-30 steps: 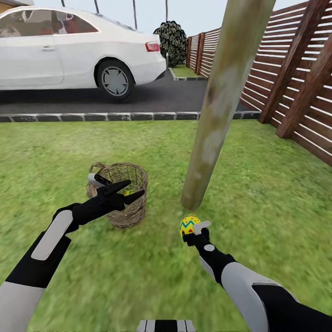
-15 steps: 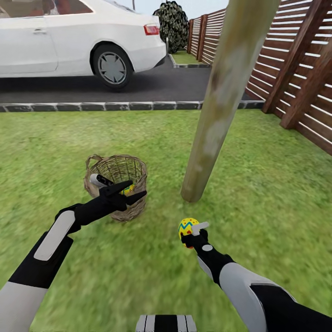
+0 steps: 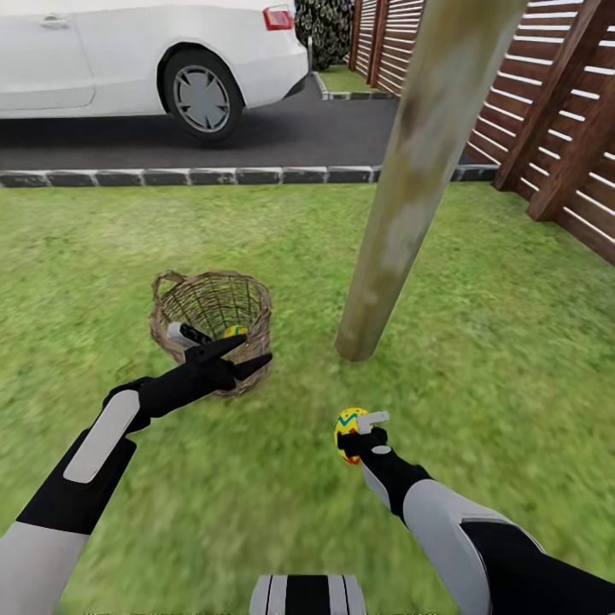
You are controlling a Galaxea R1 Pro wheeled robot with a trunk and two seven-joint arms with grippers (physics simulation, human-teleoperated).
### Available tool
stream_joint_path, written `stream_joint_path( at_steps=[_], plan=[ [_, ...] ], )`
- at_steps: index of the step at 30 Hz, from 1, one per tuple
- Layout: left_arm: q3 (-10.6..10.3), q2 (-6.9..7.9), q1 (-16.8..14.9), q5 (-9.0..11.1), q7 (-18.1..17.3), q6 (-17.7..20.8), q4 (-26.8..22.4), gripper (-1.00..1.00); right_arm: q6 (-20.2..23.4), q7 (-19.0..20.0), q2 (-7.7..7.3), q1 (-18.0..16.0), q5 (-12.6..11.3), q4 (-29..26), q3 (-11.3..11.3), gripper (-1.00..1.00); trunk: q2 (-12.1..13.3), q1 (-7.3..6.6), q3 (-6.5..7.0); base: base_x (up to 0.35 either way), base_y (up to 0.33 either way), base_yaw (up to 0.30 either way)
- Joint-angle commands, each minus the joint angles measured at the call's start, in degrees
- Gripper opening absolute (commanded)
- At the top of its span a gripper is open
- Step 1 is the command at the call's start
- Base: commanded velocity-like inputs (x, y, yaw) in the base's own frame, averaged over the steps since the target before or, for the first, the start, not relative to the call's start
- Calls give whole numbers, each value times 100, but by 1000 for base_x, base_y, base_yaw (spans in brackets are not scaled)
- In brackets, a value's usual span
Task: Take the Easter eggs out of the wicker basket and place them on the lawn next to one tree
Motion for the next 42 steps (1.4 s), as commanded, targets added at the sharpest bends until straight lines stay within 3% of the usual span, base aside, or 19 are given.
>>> stream_joint_path(
  at_steps=[1,6,10,26,34,42],
  plan=[
    [-8,4,-4,15,-13,22,3,100,-3,-24,3,-4,55,-4,-47,-100,-3,1,-27,0,0,0],
    [-10,-1,-4,9,-12,13,3,100,-64,0,3,-4,59,-29,-47,-100,-10,14,-137,0,0,0],
    [-11,0,2,20,-18,12,6,100,-584,171,3,-4,64,-19,-32,-100,-11,17,-159,0,0,0],
    [-12,-40,8,41,-46,-8,5,100,-695,191,3,5,81,-12,-21,-100,-11,17,-159,148,0,0],
    [-9,-40,37,39,-42,13,4,100,-697,183,3,5,91,-14,-21,-100,-22,37,-337,0,0,0],
    [-10,-38,38,30,-38,13,11,100,-975,191,3,5,81,-12,-21,-100,-33,58,-514,0,0,0]
  ],
)
